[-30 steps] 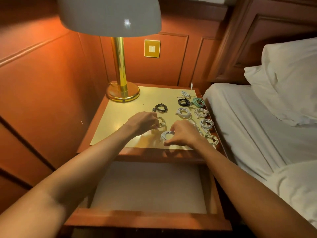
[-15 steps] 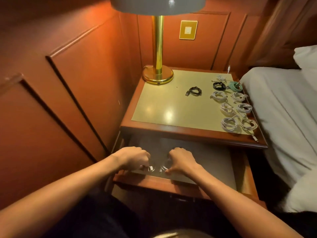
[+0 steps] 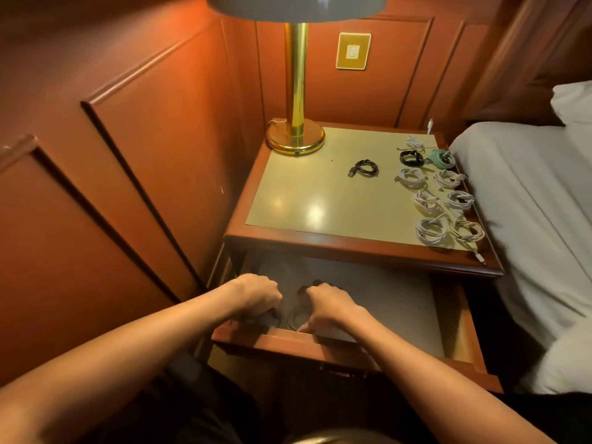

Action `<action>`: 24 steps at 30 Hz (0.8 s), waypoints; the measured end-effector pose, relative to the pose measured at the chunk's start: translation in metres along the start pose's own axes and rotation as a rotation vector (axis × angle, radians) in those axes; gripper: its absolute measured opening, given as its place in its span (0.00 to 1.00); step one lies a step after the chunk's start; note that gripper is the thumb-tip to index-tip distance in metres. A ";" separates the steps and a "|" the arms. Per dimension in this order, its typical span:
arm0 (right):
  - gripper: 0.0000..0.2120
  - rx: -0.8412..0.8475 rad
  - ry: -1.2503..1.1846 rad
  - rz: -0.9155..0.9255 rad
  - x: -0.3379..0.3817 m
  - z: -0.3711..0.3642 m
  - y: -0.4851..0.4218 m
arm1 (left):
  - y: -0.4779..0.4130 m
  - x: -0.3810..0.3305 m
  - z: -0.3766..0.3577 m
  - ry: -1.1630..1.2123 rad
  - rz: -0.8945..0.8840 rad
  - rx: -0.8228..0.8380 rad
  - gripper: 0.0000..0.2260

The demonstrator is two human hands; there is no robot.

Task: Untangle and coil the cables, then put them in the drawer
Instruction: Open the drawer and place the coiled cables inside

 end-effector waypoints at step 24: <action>0.37 -0.336 -0.092 -0.315 -0.209 0.157 0.097 | -0.128 0.112 0.312 0.452 0.135 -0.730 0.36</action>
Point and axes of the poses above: each hand's wrist, its own y-axis away from the middle knuckle, its own z-axis out of the back of the hand, x = y × z, the point moved 4 cm from there along -y, towards the middle knuckle, and after that the axes turned 15 degrees about x, right-handed, at the moved point
